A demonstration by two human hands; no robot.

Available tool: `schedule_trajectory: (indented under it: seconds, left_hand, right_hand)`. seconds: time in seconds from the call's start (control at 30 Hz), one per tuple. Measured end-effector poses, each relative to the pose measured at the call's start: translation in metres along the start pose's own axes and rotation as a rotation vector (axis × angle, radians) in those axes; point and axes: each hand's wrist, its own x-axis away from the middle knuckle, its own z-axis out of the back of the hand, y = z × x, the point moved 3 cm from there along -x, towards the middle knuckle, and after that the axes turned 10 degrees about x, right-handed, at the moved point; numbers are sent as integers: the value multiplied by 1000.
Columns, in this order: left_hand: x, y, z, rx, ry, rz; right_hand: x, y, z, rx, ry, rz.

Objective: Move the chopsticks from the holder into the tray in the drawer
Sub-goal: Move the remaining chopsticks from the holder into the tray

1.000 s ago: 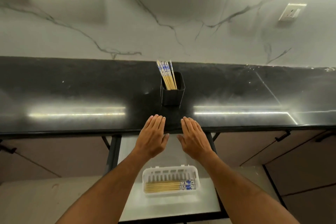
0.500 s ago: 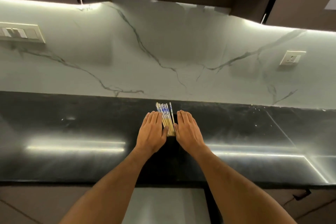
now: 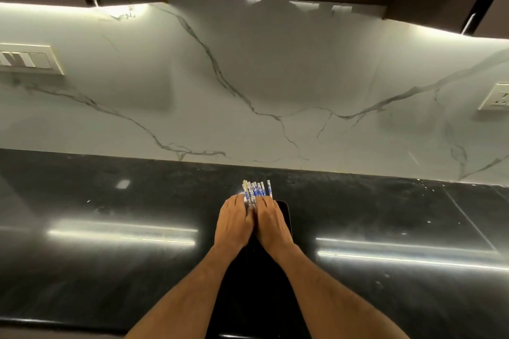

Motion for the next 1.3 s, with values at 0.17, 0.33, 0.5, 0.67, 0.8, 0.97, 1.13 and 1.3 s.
schedule_trajectory:
  seconds: [0.17, 0.33, 0.5, 0.67, 0.8, 0.97, 1.13, 1.3]
  left_hand:
    - [-15, -10, -12, 107, -44, 53]
    - [-14, -16, -17, 184, -7, 69]
    - [-19, -18, -12, 188, 42, 91]
    - [-24, -11, -1, 155, 74, 111]
    - [-26, -5, 4, 127, 78, 105]
    - [-22, -8, 3, 104, 54, 119]
    - [-18, -8, -1, 114, 29, 91]
    - [-19, -2, 0, 118, 49, 4]
  right_hand:
    - [-13, -3, -6, -45, 26, -73]
    - [-19, -6, -4, -122, 62, -209]
    - [-27, -6, -3, -126, 0, -308]
    - [-28, -9, -1, -185, -2, -409]
    - [-27, -5, -1, -320, 8, -552]
    - [-24, -1, 6, -389, 46, -650]
    - [-24, -1, 9, -396, 26, -675]
    - [-25, -1, 8, -412, -38, -630]
